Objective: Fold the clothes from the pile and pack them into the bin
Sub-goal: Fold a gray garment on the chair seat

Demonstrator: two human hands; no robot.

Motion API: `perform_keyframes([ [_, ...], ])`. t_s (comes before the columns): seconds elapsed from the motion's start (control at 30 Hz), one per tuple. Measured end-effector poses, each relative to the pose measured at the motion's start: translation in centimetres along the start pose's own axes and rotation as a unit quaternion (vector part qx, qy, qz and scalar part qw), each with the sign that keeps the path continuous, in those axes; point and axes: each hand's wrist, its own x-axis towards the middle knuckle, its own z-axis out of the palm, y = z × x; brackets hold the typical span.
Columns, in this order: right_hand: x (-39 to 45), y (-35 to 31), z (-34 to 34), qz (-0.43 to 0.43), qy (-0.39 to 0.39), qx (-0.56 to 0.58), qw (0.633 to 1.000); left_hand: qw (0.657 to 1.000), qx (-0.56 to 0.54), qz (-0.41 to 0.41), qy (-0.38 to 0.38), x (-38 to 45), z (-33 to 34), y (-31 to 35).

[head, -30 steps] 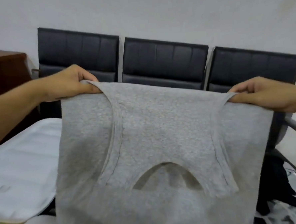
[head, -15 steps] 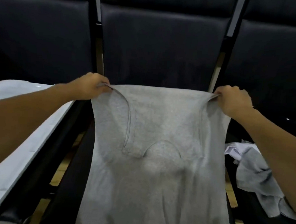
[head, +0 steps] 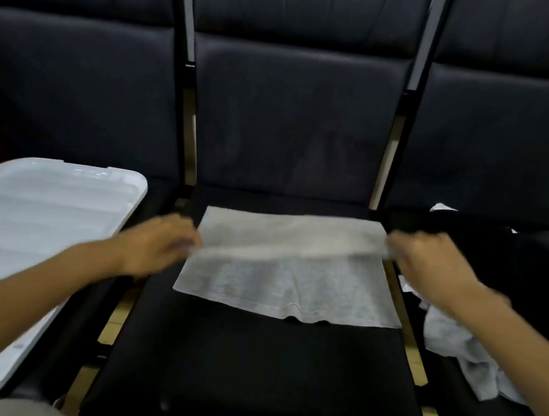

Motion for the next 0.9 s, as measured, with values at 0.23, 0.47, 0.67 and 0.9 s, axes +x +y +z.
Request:
perform_keyframes([
  [0.23, -6.1, -8.9, -0.9, 0.0, -0.205, 0.081, 0.975, 0.982, 0.081, -0.131, -0.113, -3.1, 9.0, 1.4],
  [0.47, -4.0, -17.8, -0.5, -0.054, -0.193, 0.253, 0.946, 0.99, 0.06, -0.125, -0.015, -1.1, 9.4, 5.8],
  [0.67, -3.6, -22.5, -2.0, -0.046, -0.112, 0.39, 0.913, 0.993, -0.005, -0.028, 0.115, -3.6, 5.0, 12.1],
  [0.9, -6.1, -20.4, -4.4, 0.116, -0.068, 0.637, 0.759, 0.985, -0.099, -0.121, -0.066, -7.7, 4.2, 10.9],
])
